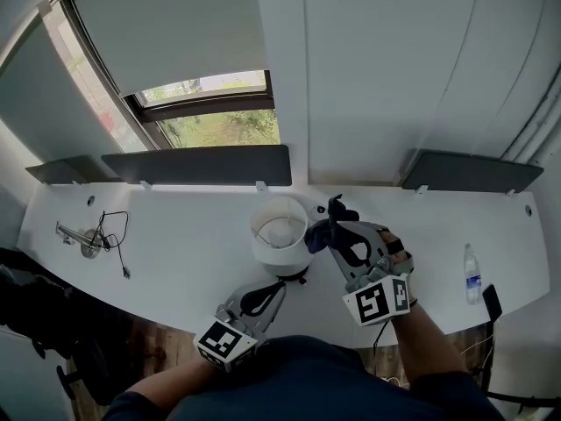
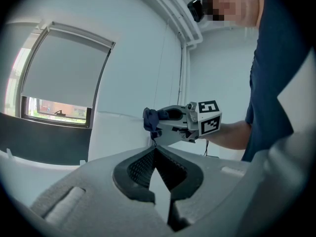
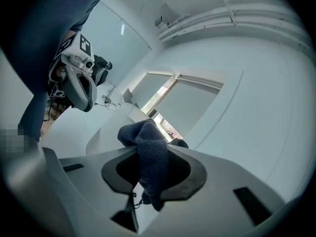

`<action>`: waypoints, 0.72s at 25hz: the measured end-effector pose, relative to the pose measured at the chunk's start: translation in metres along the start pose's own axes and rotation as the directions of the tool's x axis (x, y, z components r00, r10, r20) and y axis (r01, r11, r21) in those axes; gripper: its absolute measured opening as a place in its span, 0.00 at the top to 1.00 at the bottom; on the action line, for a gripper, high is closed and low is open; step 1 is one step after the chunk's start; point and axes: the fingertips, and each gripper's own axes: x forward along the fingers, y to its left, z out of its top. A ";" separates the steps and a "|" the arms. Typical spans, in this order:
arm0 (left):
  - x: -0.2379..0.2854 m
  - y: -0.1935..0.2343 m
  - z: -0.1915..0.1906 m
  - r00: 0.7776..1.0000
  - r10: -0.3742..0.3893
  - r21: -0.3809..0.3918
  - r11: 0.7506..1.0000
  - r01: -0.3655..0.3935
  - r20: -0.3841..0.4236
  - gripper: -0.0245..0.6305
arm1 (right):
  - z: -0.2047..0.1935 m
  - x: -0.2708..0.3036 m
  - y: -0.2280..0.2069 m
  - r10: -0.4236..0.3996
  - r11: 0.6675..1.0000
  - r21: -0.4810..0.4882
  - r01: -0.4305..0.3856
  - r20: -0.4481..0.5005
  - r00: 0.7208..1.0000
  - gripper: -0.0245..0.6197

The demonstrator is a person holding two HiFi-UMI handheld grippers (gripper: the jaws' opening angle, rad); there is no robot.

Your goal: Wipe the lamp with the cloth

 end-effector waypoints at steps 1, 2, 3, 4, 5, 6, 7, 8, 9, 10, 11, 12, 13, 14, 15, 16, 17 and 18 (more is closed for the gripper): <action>0.000 0.000 0.000 1.000 0.005 0.001 1.000 -0.005 -0.002 0.95 | -0.004 0.003 0.001 0.007 1.000 -0.001 -0.007 -0.004 1.000 0.80; 0.001 0.000 0.000 1.000 0.011 0.003 1.000 -0.011 -0.005 0.95 | -0.009 0.006 0.004 0.016 1.000 -0.001 -0.016 -0.011 1.000 0.80; 0.001 0.000 0.000 1.000 0.017 0.004 1.000 -0.017 -0.007 0.95 | -0.015 0.009 0.008 0.026 1.000 0.000 -0.026 -0.019 0.999 0.80; 0.000 0.001 -0.001 1.000 0.026 0.003 1.000 -0.026 -0.010 0.95 | -0.022 0.011 0.013 0.036 0.999 0.001 -0.036 -0.029 0.999 0.80; 0.000 0.001 -0.001 0.999 0.035 0.000 0.999 -0.035 -0.013 0.95 | -0.029 0.013 0.019 0.047 0.999 0.003 -0.047 -0.040 0.998 0.80; -0.001 0.002 -0.002 0.999 0.044 -0.002 0.999 -0.044 -0.017 0.95 | -0.036 0.015 0.025 0.058 0.998 0.005 -0.058 -0.050 0.997 0.80; -0.002 0.004 -0.004 0.998 0.052 -0.003 0.999 -0.052 -0.022 0.95 | -0.043 0.017 0.030 0.068 0.998 0.008 -0.068 -0.059 0.996 0.80; -0.004 0.005 -0.006 0.998 0.060 -0.005 0.998 -0.060 -0.027 0.95 | -0.049 0.019 0.035 0.079 0.997 0.011 -0.078 -0.068 0.995 0.80; -0.005 0.006 -0.008 0.997 0.067 -0.006 0.998 -0.067 -0.032 0.95 | -0.056 0.021 0.040 0.088 0.996 0.015 -0.088 -0.078 0.993 0.80; -0.006 0.007 -0.009 0.997 0.074 -0.006 0.997 -0.074 -0.037 0.95 | -0.062 0.022 0.044 0.097 0.995 0.019 -0.096 -0.087 0.991 0.80; -0.007 0.008 -0.010 0.996 0.081 -0.008 0.997 -0.081 -0.043 0.95 | -0.067 0.023 0.049 0.105 0.994 0.023 -0.104 -0.095 0.990 0.80; -0.008 0.008 -0.011 0.995 0.088 -0.015 0.996 -0.089 -0.047 0.95 | -0.073 0.024 0.053 0.113 0.993 0.028 -0.111 -0.103 0.988 0.80; -0.008 0.008 -0.013 0.994 0.094 -0.025 0.995 -0.096 -0.051 0.95 | -0.078 0.026 0.057 0.120 0.993 0.031 -0.117 -0.112 0.986 0.80; -0.009 0.009 -0.015 0.994 0.096 -0.030 0.995 -0.098 -0.055 0.95 | -0.084 0.027 0.061 0.127 0.992 0.033 -0.124 -0.122 0.984 0.80; -0.009 0.009 -0.017 0.994 0.095 -0.028 0.995 -0.097 -0.060 0.95 | -0.090 0.029 0.066 0.135 0.991 0.036 -0.131 -0.133 0.982 0.80; -0.009 0.008 -0.019 0.994 0.092 -0.024 0.995 -0.094 -0.065 0.95 | -0.096 0.030 0.071 0.142 0.990 0.039 -0.138 -0.144 0.979 0.80; -0.010 0.008 -0.020 0.993 0.091 -0.021 0.996 -0.092 -0.070 0.95 | -0.101 0.031 0.075 0.151 0.988 0.044 -0.145 -0.156 0.976 0.80; -0.010 0.008 -0.021 0.993 0.090 -0.021 0.996 -0.092 -0.075 0.95 | -0.106 0.032 0.080 0.158 0.987 0.050 -0.152 -0.168 0.973 0.80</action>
